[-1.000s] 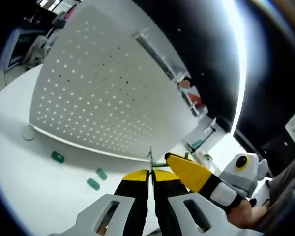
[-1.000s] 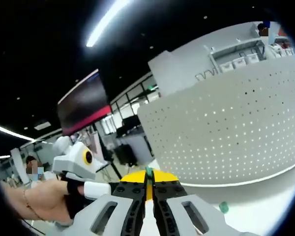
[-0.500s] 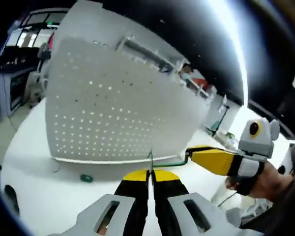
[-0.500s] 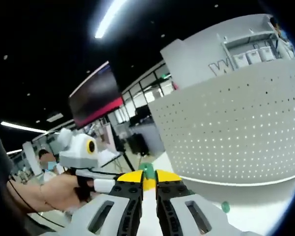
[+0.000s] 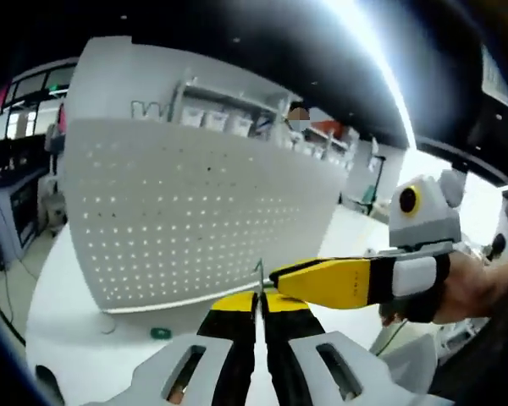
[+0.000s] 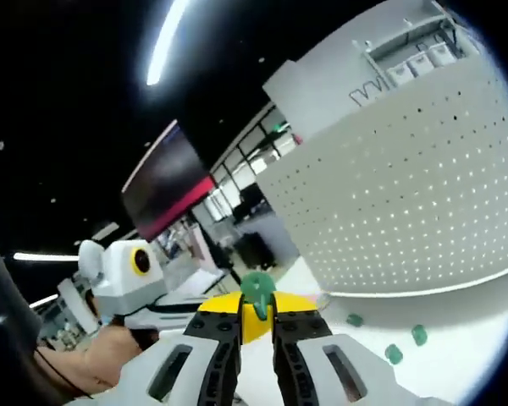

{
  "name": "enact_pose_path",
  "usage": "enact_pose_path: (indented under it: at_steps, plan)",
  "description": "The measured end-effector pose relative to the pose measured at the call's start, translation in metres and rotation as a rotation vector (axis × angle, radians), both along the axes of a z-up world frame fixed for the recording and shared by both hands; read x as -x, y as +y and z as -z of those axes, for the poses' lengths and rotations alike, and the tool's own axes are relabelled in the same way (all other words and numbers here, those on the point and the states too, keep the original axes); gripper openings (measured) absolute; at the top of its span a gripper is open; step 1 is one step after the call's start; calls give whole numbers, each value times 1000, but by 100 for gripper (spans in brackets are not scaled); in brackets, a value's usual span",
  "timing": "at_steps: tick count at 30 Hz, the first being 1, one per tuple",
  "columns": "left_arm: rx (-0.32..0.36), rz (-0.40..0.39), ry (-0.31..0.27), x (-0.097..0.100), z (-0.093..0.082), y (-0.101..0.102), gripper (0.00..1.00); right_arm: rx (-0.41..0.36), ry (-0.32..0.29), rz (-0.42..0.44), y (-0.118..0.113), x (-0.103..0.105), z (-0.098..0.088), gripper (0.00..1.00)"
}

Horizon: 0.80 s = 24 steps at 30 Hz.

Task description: Insert the hook assembly into the mounting plate slot until the hook locks in place.

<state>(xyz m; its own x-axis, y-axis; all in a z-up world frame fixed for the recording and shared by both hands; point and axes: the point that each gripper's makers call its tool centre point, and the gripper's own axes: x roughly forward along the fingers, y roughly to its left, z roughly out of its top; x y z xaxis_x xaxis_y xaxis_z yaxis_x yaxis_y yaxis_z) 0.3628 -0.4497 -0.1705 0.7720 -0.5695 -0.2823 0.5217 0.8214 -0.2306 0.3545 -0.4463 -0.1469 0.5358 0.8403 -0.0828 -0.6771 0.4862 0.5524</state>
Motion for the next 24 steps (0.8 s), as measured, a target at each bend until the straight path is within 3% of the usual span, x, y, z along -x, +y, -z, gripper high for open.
enact_pose_path:
  at_steps: [1,3,9,12,16,21,24]
  plan:
    - [2,2,-5,0,-1,0,2,-6,3,-12,0,1,1,9]
    - [-10,-1,-15,0,-1,0,1,-59,74,-18,0,1,2,9]
    - [-39,8,-17,1,-1,1,1,-111,126,-17,0,2,3,6]
    - [-53,10,-25,1,-1,2,1,-127,179,-14,-1,1,5,5]
    - [-73,18,-26,0,0,2,2,-118,179,-6,-2,1,6,4]
    - [-112,32,-29,-1,2,1,2,-45,118,30,-8,-3,12,0]
    - [-115,38,-30,-1,2,-1,2,-46,105,33,-8,-3,10,0]
